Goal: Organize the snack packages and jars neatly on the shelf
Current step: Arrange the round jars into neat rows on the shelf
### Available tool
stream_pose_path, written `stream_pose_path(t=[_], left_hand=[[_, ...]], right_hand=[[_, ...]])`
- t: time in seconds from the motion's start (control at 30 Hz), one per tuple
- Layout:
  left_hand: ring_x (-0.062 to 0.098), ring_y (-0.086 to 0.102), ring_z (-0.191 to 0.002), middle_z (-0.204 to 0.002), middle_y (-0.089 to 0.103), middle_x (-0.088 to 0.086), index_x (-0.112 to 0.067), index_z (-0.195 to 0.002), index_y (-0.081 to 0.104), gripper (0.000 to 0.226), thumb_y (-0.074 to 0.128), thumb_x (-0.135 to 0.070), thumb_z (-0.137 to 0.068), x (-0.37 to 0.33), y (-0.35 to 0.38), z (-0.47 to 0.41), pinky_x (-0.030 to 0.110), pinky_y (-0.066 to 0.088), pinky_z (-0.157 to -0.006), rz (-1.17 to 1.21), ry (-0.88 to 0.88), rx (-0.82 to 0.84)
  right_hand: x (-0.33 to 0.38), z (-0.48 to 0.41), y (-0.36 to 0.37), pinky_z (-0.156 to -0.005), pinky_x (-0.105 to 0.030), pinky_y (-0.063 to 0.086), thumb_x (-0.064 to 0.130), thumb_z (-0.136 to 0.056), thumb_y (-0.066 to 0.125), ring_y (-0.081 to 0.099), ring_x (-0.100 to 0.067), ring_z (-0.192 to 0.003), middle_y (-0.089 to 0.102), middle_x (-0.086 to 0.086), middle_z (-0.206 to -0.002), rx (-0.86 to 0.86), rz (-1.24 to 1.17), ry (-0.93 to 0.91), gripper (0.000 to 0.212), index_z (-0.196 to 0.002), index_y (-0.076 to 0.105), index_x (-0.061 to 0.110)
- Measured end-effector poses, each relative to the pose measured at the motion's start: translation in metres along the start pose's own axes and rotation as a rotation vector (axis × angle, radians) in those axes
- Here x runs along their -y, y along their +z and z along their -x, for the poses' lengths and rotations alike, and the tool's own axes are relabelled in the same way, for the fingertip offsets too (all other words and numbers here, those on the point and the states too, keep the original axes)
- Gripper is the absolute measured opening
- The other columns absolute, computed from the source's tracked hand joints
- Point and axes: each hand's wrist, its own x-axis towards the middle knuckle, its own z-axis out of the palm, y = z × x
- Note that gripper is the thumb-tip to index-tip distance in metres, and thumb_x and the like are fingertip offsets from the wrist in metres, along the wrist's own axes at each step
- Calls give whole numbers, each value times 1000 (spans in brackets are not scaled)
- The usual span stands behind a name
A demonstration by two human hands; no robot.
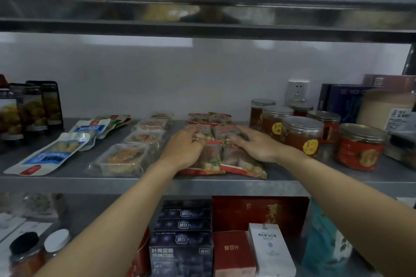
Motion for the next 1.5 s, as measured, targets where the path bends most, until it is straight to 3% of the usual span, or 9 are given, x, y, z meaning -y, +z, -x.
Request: stream_pose_path(t=[0.17, 0.33, 0.6, 0.73, 0.87, 1.07, 1.23, 1.37, 1.5], left_hand=[[23, 31, -140, -155, 32, -1, -25, -147, 35, 59, 50, -45, -94, 6, 4, -15, 36, 25, -111, -3, -102, 172], [21, 38, -134, -148, 42, -1, -23, -140, 46, 49, 49, -41, -95, 8, 7, -18, 27, 28, -98, -1, -57, 177], [23, 36, -137, -152, 37, -1, -27, -146, 38, 63, 51, -53, -90, 12, 5, -26, 32, 30, -106, -99, -81, 195], [23, 37, -137, -152, 37, -1, -25, -146, 38, 62, 51, -51, -92, 13, 5, -24, 30, 30, -105, -111, -53, 167], [20, 42, -133, -147, 45, -1, -22, -143, 43, 56, 53, -44, -93, 6, -9, -16, 24, 32, -98, -166, 87, 93], [18, 46, -129, -142, 50, -2, -24, -139, 49, 50, 53, -39, -92, 23, -62, 13, 32, 38, -105, -244, 173, -101], [19, 51, -123, -132, 58, -2, -23, -128, 59, 42, 53, -39, -89, 82, -113, 44, 36, 41, -102, -18, 28, -332], [18, 59, -97, -124, 56, -5, -24, -131, 56, 43, 55, -39, -91, 108, -123, 55, 37, 55, -78, 384, -221, -317], [5, 50, -80, -118, 54, -5, -20, -135, 51, 43, 54, -32, -95, 120, -126, 60, 15, 40, -66, 527, -262, -203]], right_hand=[[-5, -13, 10, -118, -32, 9, 59, -98, 30, 8, -17, -149, 6, 5, -163, 113, 20, -17, 68, -155, 11, 27], [-8, -17, 13, -120, -35, 6, 63, -96, 28, 4, -16, -150, 3, 5, -163, 119, 70, -60, 72, -155, 8, 27], [-7, -21, 13, -119, -33, 9, 63, -95, 30, 8, -15, -149, 8, 4, -163, 115, 112, -116, 74, -156, 13, 24], [-4, -20, 11, -115, -30, 15, 63, -94, 34, 16, -17, -148, 17, 3, -162, 104, 97, -126, 73, -155, 19, 25], [13, -18, 6, -102, -21, 26, 56, -94, 47, 34, -18, -140, 35, 1, -155, -28, 60, -183, 69, -152, 30, 22], [82, -16, 26, -112, -36, 35, 54, -93, 51, 42, -16, -135, 46, 5, -147, -101, -3, -362, 62, -146, 40, 24], [157, -6, 82, -102, -28, 33, 53, -90, 55, 42, -18, -135, 44, 5, -149, -119, -406, -206, 63, -144, 42, 23], [181, -11, 116, -107, -37, 32, 54, -90, 55, 37, -24, -138, 36, 2, -154, -120, -752, -9, 74, -151, 30, 22], [191, -10, 133, -104, -38, 38, 63, -76, 64, 45, -19, -127, 46, 8, -140, -190, -908, 46, 86, -147, 36, 22]])
